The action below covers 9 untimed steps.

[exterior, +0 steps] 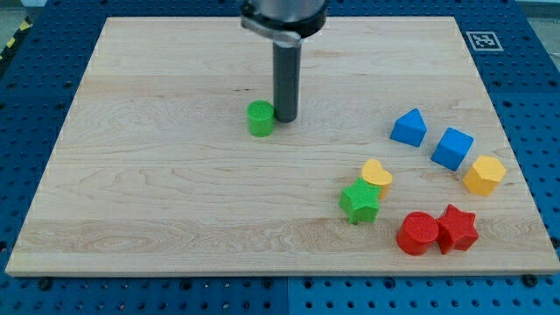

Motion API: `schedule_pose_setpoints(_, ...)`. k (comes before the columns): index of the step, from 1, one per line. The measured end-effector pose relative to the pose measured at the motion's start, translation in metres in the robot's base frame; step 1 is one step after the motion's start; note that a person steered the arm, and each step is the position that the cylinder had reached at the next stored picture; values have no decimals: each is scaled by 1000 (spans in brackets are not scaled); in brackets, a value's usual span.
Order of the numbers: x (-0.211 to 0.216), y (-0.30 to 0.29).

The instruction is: Place the arm bottom right

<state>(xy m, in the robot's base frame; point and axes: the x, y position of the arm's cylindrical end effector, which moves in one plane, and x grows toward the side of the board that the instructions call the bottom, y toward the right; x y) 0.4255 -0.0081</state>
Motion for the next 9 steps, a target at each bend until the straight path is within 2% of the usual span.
schedule_pose_setpoints(1, 6, -34)
schedule_pose_setpoints(2, 9, -5)
schedule_pose_setpoints(3, 15, 52)
schedule_pose_setpoints(5, 39, 64)
schedule_pose_setpoints(7, 43, 86)
schedule_pose_setpoints(9, 56, 144)
